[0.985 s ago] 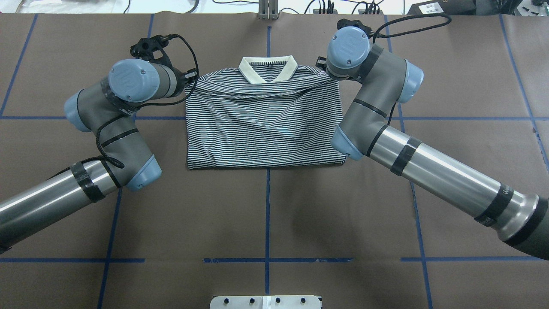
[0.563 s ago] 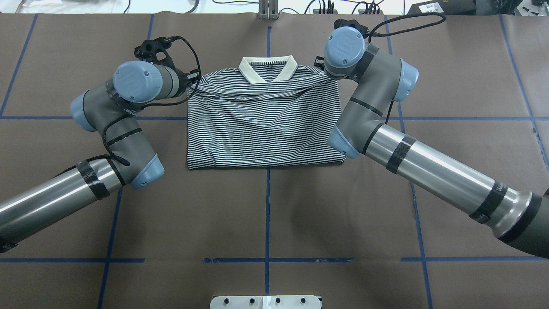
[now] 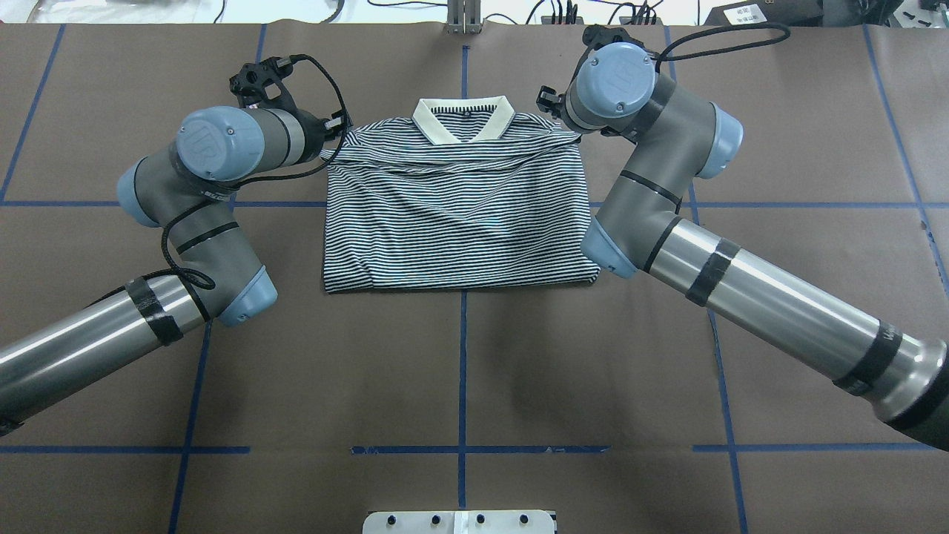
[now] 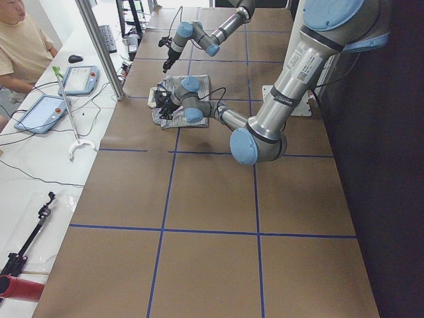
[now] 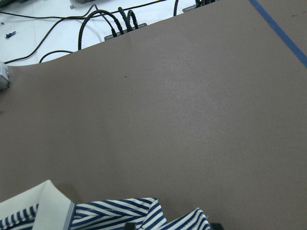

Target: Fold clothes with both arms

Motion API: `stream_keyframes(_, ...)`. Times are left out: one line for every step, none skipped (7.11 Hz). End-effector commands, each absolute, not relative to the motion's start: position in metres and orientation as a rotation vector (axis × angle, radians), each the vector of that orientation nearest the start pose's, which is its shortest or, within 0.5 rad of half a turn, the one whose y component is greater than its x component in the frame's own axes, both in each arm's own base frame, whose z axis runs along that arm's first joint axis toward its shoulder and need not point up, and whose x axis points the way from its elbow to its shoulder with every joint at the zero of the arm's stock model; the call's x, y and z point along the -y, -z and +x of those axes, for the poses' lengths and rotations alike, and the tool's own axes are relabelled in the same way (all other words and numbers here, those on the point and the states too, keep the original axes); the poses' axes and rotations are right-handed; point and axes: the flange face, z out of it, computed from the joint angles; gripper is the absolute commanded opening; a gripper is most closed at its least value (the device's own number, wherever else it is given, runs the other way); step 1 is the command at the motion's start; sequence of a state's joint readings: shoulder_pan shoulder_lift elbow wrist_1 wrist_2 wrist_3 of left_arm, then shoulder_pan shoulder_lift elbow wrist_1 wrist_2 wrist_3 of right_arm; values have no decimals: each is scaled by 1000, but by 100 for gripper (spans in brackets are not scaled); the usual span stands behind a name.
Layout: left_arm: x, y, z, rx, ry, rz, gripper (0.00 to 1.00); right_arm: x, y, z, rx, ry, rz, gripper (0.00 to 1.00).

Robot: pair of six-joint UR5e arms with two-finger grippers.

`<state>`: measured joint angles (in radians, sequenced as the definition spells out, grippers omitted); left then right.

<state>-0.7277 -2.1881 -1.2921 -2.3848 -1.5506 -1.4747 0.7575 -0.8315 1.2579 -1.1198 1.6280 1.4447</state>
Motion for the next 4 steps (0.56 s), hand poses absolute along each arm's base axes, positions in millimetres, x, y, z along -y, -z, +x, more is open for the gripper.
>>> stream_keyframes(585, -328, 453, -1106, 578, 495, 34, 556, -311, -443, 958, -583, 232, 100)
stream_keyframes(585, -332, 452, -1105, 580, 493, 34, 512, -309, -445, 1017, -676, 140, 100)
stream_keyframes(584, -331, 451, -1114, 579, 497, 34, 477, -309, -457, 1040, -691, 88, 100)
stream_keyframes(583, -328, 452, -1121, 577, 496, 34, 457, -322, -463, 1039, -682, 63, 100)
